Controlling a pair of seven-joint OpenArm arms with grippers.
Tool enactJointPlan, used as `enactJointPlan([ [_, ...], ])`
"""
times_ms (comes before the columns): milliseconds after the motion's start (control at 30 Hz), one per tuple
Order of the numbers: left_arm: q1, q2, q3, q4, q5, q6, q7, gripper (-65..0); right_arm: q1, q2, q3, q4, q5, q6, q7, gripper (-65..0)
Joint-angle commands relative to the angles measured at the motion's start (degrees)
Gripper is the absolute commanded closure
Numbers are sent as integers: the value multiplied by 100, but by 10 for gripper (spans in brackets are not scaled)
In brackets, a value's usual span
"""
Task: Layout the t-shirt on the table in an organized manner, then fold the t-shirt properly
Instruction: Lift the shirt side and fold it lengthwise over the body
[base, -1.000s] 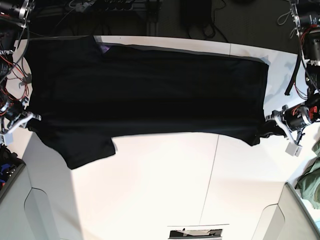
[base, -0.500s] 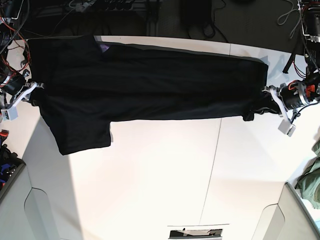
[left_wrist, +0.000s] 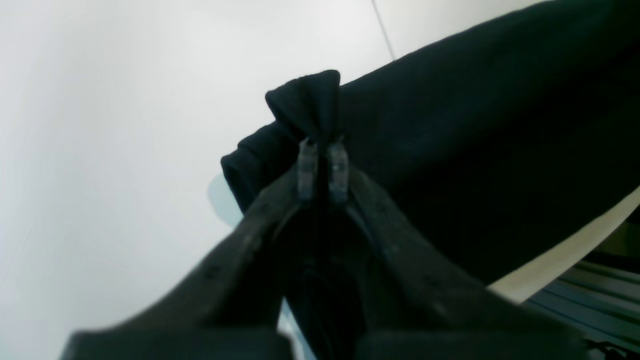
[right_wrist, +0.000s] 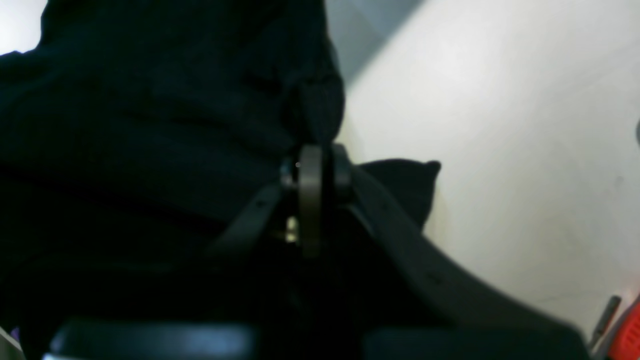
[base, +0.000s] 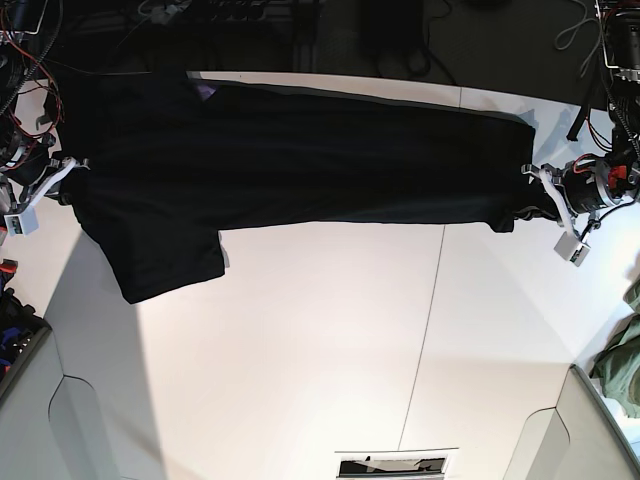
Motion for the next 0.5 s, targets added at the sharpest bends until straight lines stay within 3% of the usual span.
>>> enactJointPlan([
  [0, -44, -127, -50, 94, -26, -52, -105, -25, 61, 129, 70, 96, 4, -28, 109, 0],
  [133, 4, -127, -50, 94, -4, -52, -94, -55, 61, 127, 105, 94, 7, -28, 107, 0],
  [167, 4, -127, -50, 94, -4, -52, -94, -91, 61, 127, 105, 94, 7, -28, 107, -28],
  [267, 2, -127, -50, 94, -7, -52, -96, -246, 63, 127, 105, 94, 7, -57, 109, -257],
  [333, 2, -129, -50, 94, -7, -52, -94, -292, 63, 127, 109, 96, 7, -68, 109, -360],
  [467, 0, -127, -122, 96, -116, -52, -107, -292, 92, 127, 138, 96, 72, -68, 109, -382],
])
